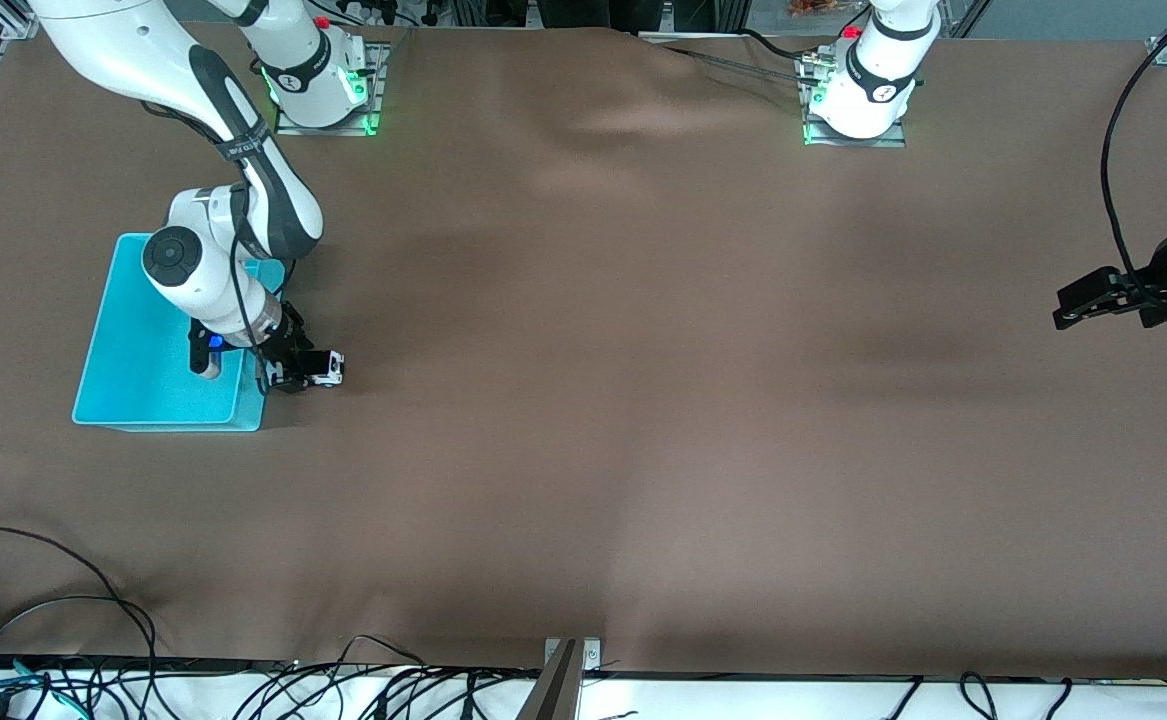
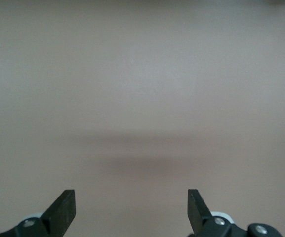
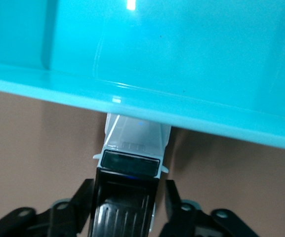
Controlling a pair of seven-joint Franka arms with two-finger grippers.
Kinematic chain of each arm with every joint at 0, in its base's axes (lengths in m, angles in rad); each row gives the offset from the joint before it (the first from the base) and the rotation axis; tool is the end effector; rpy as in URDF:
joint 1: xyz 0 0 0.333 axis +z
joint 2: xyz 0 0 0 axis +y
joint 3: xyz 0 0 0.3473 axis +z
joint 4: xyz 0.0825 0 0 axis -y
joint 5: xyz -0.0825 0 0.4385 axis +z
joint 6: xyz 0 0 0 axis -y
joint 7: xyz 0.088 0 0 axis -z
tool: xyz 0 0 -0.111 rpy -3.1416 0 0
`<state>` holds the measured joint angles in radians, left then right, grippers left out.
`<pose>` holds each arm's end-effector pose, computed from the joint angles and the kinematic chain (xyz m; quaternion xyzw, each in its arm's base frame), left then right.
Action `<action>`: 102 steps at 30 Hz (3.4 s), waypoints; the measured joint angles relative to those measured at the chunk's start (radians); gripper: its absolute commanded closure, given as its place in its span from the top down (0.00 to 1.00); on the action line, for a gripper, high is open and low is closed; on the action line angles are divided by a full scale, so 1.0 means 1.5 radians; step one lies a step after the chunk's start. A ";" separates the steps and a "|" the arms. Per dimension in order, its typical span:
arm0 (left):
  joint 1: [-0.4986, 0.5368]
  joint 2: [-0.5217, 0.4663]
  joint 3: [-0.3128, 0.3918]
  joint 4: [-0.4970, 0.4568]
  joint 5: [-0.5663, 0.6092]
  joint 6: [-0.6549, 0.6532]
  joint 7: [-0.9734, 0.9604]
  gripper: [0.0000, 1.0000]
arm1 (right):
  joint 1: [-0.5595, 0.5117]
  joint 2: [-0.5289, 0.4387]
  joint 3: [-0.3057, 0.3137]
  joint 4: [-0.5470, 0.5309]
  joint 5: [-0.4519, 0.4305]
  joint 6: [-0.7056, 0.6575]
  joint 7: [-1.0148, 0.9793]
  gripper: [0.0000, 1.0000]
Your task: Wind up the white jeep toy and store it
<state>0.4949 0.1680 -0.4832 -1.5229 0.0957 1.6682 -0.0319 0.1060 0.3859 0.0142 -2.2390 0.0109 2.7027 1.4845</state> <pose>0.6648 0.0414 0.5896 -0.9998 -0.0199 0.0016 0.0087 0.5876 0.0708 0.1794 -0.7722 0.6342 -0.0233 0.0315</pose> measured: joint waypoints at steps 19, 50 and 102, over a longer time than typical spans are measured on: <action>0.000 0.000 0.000 0.000 0.000 0.000 0.000 1.00 | 0.001 -0.002 0.000 0.001 -0.001 0.001 0.013 0.37; 0.000 0.000 0.000 0.000 0.000 0.000 0.000 1.00 | 0.004 -0.081 0.014 0.093 -0.009 -0.202 0.032 0.34; 0.000 0.000 0.000 -0.001 0.000 0.000 0.000 1.00 | -0.039 -0.105 -0.135 0.129 -0.040 -0.518 -0.907 0.25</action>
<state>0.4949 0.1680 -0.4834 -1.5251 0.0957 1.6682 -0.0319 0.0476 0.2286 -0.1889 -2.0452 -0.0488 1.9251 0.1243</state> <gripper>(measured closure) 0.000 0.485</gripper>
